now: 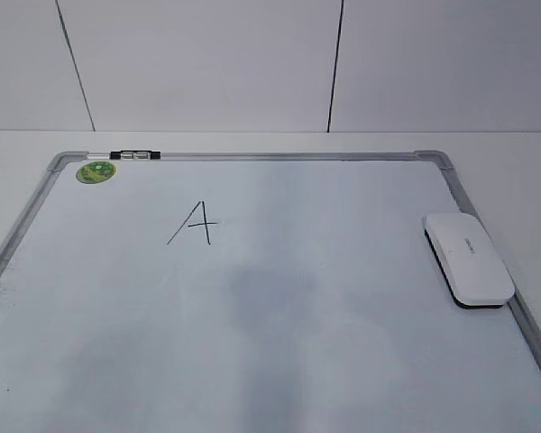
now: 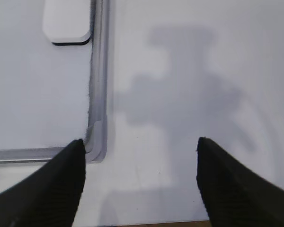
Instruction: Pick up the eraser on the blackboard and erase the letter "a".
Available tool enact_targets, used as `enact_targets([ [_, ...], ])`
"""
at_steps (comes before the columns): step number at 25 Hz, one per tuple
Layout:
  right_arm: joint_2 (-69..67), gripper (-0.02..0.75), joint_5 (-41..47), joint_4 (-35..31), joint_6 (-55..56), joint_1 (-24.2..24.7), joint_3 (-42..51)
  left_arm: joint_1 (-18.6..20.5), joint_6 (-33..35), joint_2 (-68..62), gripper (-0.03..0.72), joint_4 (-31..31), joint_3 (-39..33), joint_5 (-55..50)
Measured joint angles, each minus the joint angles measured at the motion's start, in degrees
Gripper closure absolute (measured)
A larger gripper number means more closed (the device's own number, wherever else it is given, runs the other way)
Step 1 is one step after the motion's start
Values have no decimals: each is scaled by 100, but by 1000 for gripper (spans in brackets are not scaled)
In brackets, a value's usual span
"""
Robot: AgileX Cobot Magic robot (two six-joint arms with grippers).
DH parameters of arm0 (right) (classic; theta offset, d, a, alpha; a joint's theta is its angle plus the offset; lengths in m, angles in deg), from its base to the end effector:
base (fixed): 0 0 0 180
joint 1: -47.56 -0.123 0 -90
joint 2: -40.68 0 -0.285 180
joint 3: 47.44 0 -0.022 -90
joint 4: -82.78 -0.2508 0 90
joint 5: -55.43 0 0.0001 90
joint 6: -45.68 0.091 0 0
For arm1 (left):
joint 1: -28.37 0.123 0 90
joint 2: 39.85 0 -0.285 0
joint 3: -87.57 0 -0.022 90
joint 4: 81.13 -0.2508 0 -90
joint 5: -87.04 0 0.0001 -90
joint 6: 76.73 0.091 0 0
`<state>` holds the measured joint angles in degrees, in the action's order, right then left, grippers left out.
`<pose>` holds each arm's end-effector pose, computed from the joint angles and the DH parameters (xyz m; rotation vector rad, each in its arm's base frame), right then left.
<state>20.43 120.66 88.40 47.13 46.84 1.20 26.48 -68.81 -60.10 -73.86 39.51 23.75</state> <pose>0.0239 -0.0078 0.2694 0.0109 2.3376 -0.1058 0.0249 -0.0111 0.2749 0.1889 2.2824 -0.1050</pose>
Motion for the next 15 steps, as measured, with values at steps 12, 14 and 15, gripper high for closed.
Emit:
enact_targets([
  [12,1308,155,13,32,0,438,0,24,0,1095,360,0,0,0],
  [14,1340,155,13,32,0,438,0,27,0,1189,372,0,0,-8],
  [15,1342,155,13,32,0,438,0,27,0,1187,377,0,0,-20],
])
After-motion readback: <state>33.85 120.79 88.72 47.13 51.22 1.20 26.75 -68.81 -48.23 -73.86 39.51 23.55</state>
